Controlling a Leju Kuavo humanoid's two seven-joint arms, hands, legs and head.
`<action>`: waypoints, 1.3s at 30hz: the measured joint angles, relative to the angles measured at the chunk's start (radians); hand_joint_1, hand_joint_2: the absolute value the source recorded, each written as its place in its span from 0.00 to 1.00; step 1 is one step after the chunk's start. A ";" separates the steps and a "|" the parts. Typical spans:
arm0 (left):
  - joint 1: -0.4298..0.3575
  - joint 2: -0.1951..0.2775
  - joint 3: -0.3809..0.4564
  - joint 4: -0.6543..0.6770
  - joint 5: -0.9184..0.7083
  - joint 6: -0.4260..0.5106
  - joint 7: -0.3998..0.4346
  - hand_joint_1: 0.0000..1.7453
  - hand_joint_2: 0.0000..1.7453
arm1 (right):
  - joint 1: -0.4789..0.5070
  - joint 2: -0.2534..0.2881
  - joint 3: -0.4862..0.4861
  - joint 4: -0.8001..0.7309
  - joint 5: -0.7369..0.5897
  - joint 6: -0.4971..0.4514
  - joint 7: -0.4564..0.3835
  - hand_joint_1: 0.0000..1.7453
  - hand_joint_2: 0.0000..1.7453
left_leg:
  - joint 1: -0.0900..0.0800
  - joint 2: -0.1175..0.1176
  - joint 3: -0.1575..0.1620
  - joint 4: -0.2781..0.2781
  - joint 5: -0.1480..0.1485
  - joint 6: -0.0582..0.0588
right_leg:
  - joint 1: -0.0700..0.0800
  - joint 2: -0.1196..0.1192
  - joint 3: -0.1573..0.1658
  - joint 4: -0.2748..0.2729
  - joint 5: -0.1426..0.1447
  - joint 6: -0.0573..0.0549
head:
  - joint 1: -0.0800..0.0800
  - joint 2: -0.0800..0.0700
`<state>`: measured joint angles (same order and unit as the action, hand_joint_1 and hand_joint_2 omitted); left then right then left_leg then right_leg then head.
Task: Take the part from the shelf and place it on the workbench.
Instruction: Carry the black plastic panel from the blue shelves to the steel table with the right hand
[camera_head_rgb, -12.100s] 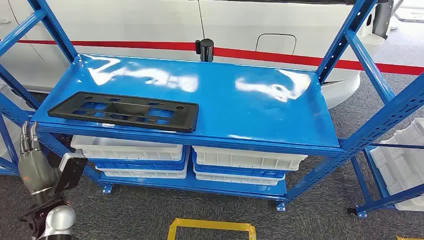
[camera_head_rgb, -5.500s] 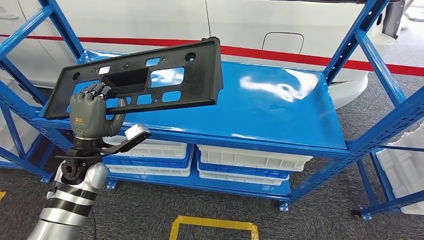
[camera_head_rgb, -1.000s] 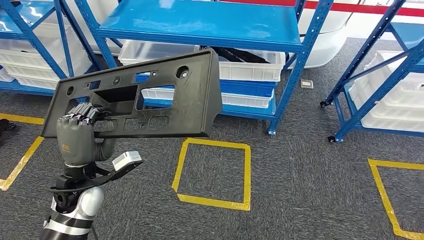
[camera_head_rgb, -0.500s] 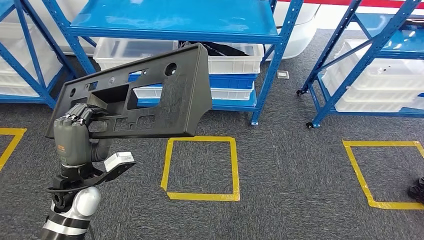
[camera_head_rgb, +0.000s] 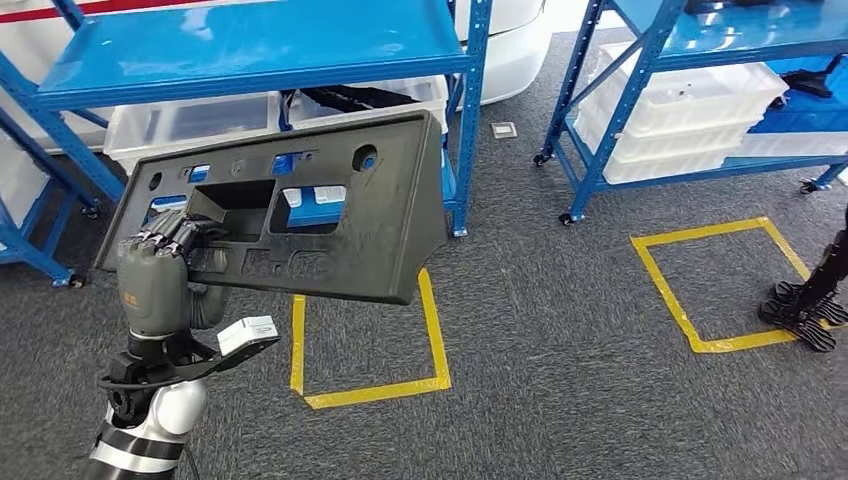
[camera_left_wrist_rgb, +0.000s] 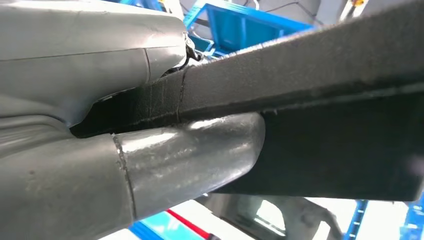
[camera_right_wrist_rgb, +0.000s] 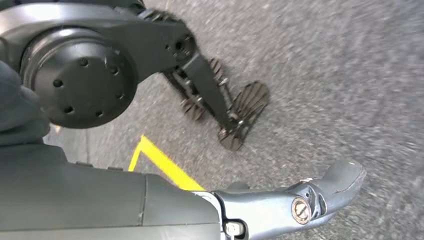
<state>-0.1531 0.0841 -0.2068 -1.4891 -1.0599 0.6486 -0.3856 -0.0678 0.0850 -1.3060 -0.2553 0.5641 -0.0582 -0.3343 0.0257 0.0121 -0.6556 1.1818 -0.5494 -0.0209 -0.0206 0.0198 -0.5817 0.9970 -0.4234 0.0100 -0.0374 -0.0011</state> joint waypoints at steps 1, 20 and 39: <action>0.001 0.000 0.000 0.001 -0.006 0.009 -0.002 1.00 0.00 | -0.001 0.000 0.000 0.000 0.000 0.001 -0.002 0.00 0.00 | -0.001 -0.010 -0.030 0.068 -0.029 0.002 | 0.003 0.011 -0.001 0.000 0.001 -0.005 | -0.002 0.000; 0.025 -0.037 0.021 0.016 -0.003 0.049 -0.137 1.00 0.00 | 0.009 0.008 -0.001 -0.002 0.007 -0.024 0.008 0.00 0.00 | 0.001 0.052 0.069 -0.156 0.091 0.044 | -0.001 -0.027 -0.132 0.211 -0.065 0.051 | 0.016 0.000; 0.025 -0.020 -0.007 0.008 0.004 0.051 -0.125 1.00 0.00 | 0.007 0.022 -0.002 -0.003 0.011 -0.015 0.000 0.00 0.00 | 0.009 -0.091 0.075 -0.134 0.074 0.004 | 0.006 0.104 -0.030 0.023 0.011 0.006 | 0.000 0.000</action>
<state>-0.1278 0.0641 -0.2134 -1.4807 -1.0555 0.6995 -0.5102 -0.0609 0.1067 -1.3079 -0.2583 0.5756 -0.0732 -0.3347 0.0349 -0.0786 -0.5808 1.0475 -0.4751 -0.0168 -0.0144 0.1234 -0.6119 1.0204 -0.4129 0.0158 -0.0371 -0.0011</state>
